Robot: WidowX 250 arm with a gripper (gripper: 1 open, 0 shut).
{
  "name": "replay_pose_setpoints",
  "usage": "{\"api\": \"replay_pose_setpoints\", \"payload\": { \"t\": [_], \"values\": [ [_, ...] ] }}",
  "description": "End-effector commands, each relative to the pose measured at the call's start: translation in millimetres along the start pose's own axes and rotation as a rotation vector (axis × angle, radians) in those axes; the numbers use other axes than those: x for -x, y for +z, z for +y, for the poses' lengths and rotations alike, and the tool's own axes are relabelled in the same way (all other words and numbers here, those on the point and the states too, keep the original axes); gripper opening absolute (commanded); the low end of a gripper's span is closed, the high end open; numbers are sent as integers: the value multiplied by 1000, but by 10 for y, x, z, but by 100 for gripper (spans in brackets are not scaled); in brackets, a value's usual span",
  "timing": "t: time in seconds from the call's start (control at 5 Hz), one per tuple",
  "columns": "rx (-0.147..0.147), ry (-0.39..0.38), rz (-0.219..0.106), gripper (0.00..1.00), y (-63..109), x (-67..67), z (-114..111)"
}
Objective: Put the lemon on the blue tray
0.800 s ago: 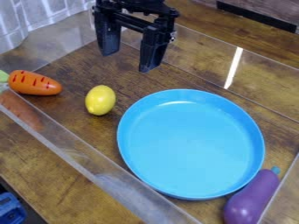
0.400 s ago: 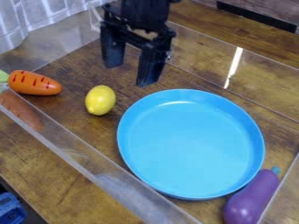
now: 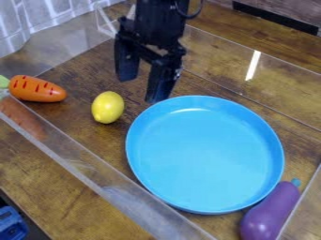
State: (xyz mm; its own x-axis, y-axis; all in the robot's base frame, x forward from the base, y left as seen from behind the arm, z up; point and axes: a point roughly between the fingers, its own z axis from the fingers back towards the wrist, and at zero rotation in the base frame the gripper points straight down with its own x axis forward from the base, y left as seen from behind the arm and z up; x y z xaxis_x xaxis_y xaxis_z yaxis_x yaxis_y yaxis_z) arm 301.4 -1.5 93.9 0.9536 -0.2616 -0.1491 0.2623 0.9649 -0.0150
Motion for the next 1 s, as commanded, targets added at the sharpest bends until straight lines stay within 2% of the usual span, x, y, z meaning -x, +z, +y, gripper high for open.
{"api": "replay_pose_setpoints", "payload": {
  "t": [0.0, 0.6, 0.8],
  "values": [
    [-9, -16, -26, 100, 53, 28, 89],
    [-2, -11, 1, 100, -47, 124, 369],
    [-1, -34, 7, 100, -61, 152, 404]
  ]
}}
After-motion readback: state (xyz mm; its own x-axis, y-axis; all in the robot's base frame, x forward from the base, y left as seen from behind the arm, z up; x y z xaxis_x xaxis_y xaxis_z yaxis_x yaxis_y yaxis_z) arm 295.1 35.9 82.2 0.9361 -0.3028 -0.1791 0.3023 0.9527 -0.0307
